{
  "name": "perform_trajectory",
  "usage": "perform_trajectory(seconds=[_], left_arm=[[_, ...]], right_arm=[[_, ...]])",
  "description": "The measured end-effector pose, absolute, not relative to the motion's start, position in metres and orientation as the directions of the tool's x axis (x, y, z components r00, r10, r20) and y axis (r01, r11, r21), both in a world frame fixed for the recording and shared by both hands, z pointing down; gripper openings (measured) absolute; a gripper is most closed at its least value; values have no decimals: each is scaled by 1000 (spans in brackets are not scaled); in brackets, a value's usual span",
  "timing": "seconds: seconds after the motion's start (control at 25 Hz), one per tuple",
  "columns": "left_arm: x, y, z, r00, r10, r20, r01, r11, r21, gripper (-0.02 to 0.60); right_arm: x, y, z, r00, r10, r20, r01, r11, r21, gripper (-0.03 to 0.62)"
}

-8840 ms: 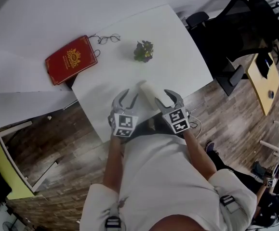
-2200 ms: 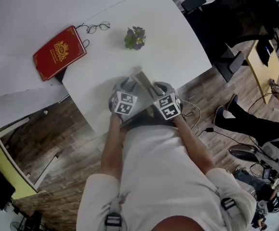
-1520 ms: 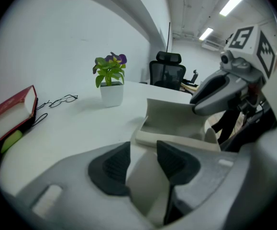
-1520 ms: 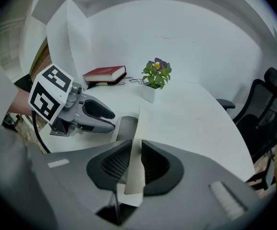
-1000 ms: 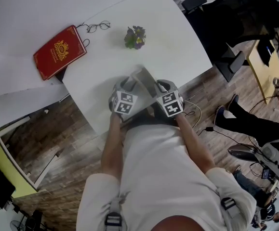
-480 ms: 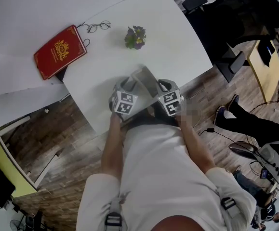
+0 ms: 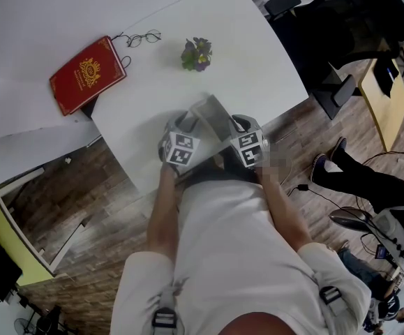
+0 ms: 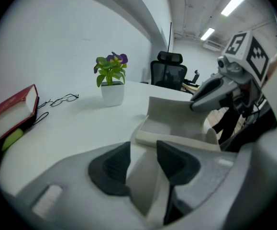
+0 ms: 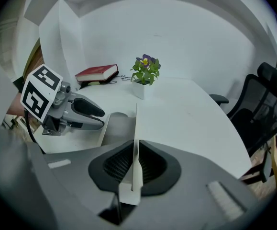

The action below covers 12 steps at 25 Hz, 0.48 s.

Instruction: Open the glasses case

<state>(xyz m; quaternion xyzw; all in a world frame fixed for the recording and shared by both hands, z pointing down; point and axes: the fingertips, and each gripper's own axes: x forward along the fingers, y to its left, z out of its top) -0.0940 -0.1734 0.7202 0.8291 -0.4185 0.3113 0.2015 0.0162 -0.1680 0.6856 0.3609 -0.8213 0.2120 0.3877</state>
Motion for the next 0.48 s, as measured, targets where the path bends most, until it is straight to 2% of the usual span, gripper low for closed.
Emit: perform_trajectory(seconds=[0.48], left_arm=[[-95,-172,717,442,-568,694,-829,-555,74,169]], right_arm=[[27,-170,690,-410,-452,792,-783,620,-52,34]])
